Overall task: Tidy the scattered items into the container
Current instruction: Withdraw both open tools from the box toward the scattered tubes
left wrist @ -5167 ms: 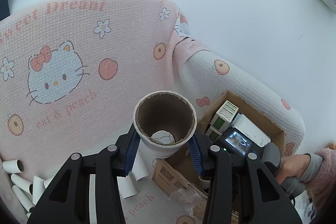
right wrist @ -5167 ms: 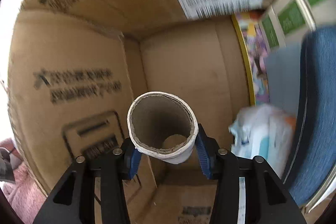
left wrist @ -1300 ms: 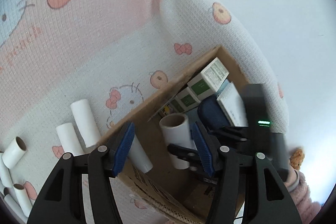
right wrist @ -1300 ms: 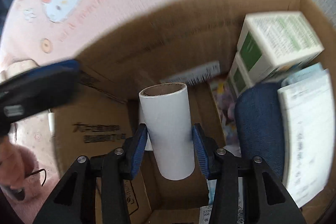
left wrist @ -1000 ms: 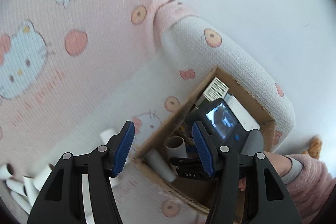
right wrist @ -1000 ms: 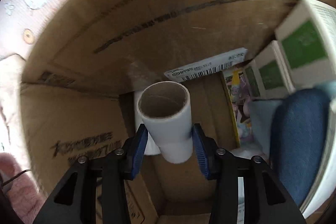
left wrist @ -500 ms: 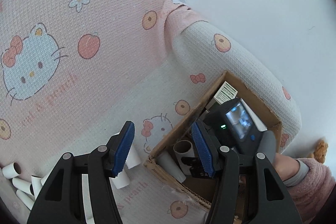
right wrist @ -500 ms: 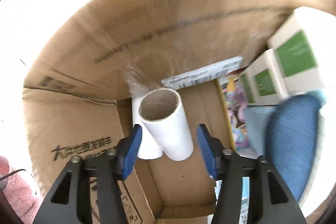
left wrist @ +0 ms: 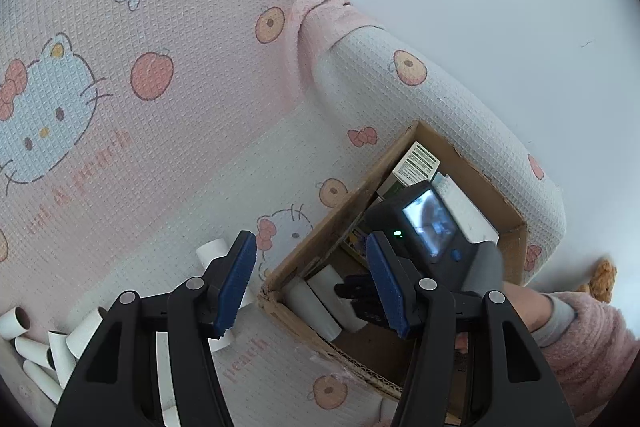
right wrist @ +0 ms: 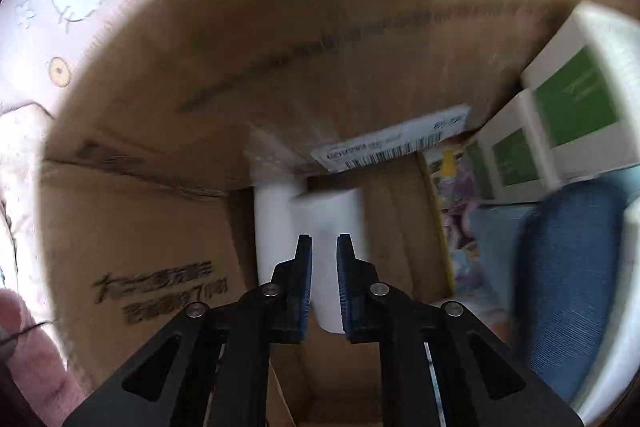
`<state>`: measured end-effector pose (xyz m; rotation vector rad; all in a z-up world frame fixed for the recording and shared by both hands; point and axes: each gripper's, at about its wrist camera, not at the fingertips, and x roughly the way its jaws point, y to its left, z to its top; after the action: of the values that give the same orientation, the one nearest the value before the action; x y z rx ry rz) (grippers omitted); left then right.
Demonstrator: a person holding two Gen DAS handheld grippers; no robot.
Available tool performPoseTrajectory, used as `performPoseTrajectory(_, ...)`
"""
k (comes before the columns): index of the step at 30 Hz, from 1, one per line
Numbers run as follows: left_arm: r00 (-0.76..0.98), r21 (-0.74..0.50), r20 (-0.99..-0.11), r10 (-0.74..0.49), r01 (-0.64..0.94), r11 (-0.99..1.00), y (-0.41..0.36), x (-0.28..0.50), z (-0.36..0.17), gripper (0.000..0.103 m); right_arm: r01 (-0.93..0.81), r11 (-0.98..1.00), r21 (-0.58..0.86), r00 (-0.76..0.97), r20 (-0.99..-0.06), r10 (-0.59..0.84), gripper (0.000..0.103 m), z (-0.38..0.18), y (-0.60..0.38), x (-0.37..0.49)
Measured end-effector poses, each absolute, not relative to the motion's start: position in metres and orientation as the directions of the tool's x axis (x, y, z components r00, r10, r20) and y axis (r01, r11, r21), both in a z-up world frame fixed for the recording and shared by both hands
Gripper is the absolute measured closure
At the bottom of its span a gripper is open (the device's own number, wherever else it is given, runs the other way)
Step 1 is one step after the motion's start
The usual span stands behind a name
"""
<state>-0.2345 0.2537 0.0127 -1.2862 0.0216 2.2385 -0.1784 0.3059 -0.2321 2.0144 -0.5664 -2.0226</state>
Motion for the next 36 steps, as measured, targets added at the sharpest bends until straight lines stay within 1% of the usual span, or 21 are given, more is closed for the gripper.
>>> performPoseTrajectory(3,-0.384,-0.239,-0.810,0.443,-0.474,-0.848,0.257,-0.235,0.011,0.041,-0.163,-0.871,0.464,-0.036,-0.885,-0.465,0.093,-0.237,0.309,-0.180)
performPoseTrajectory(5,-0.378,-0.235,-0.814,0.442,-0.481,-0.845,0.258,-0.235,0.011,0.041,-0.177,-0.877,0.446,-0.028,-0.894,-0.448,0.093,-0.230,0.312,-0.177)
performPoseTrajectory(7,-0.376,-0.227,-0.816,0.439,-0.490,-0.842,0.260,-0.234,0.010,0.041,-0.135,-0.913,0.384,0.000,-0.922,-0.387,0.093,-0.218,0.310,-0.171)
performPoseTrajectory(10,-0.378,-0.213,-0.818,0.434,-0.502,-0.838,0.264,-0.232,0.010,0.041,-0.001,-0.954,0.299,0.073,-0.952,-0.299,0.092,-0.209,0.296,-0.163)
performPoseTrajectory(11,-0.376,-0.215,-0.819,0.434,-0.501,-0.839,0.265,-0.231,0.010,0.041,0.029,-0.956,0.291,0.087,-0.954,-0.287,0.091,-0.210,0.292,-0.161)
performPoseTrajectory(13,-0.371,-0.228,-0.816,0.443,-0.498,-0.837,0.266,-0.230,0.011,0.041,0.065,-0.957,0.284,0.097,-0.956,-0.277,0.077,-0.217,0.286,-0.161)
performPoseTrajectory(14,-0.371,-0.229,-0.815,0.446,-0.500,-0.835,0.265,-0.229,0.012,0.041,0.056,-0.962,0.268,0.111,-0.959,-0.261,0.073,-0.223,0.284,-0.162)
performPoseTrajectory(15,-0.375,-0.224,-0.814,0.443,-0.501,-0.836,0.265,-0.229,0.014,0.041,0.032,-0.964,0.265,0.132,-0.957,-0.258,0.072,-0.230,0.284,-0.164)
performPoseTrajectory(19,-0.399,-0.213,-0.802,0.444,-0.503,-0.837,0.259,-0.226,0.024,0.041,-0.061,-0.938,0.342,0.185,-0.919,-0.348,0.072,-0.248,0.280,-0.176)
performPoseTrajectory(21,-0.409,-0.218,-0.794,0.449,-0.498,-0.840,0.253,-0.226,0.028,0.041,-0.049,-0.942,0.331,0.163,-0.928,-0.335,0.072,-0.253,0.273,-0.184)
performPoseTrajectory(22,-0.415,-0.217,-0.791,0.449,-0.496,-0.841,0.251,-0.227,0.030,0.041,-0.041,-0.943,0.329,0.147,-0.932,-0.332,0.070,-0.255,0.270,-0.189)
performPoseTrajectory(24,-0.423,-0.215,-0.791,0.442,-0.485,-0.848,0.246,-0.228,0.031,0.041,-0.063,-0.939,0.337,0.133,-0.930,-0.343,0.070,-0.256,0.269,-0.197)
performPoseTrajectory(27,-0.416,-0.240,-0.787,0.454,-0.473,-0.848,0.241,-0.229,0.031,0.041,-0.046,-0.936,0.349,0.111,-0.929,-0.352,0.070,-0.255,0.266,-0.200)
performPoseTrajectory(29,-0.408,-0.262,-0.783,0.470,-0.469,-0.843,0.239,-0.231,0.030,0.041,-0.047,-0.932,0.360,0.071,-0.929,-0.363,0.070,-0.253,0.266,-0.201)
performPoseTrajectory(31,-0.405,-0.260,-0.785,0.469,-0.471,-0.843,0.241,-0.230,0.030,0.041,-0.081,-0.916,0.393,0.011,-0.918,-0.395,0.071,-0.250,0.269,-0.203)
performPoseTrajectory(34,-0.413,-0.235,-0.791,0.452,-0.477,-0.847,0.245,-0.225,0.028,0.041,-0.106,-0.892,0.440,0.002,-0.897,-0.443,0.066,-0.243,0.271,-0.204)
performPoseTrajectory(35,-0.413,-0.231,-0.792,0.449,-0.478,-0.848,0.246,-0.223,0.028,0.041,-0.102,-0.895,0.434,-0.001,-0.900,-0.436,0.065,-0.238,0.271,-0.203)
performPoseTrajectory(36,-0.413,-0.227,-0.794,0.446,-0.480,-0.847,0.247,-0.221,0.027,0.041,-0.087,-0.902,0.422,-0.011,-0.906,-0.423,0.061,-0.231,0.270,-0.202)
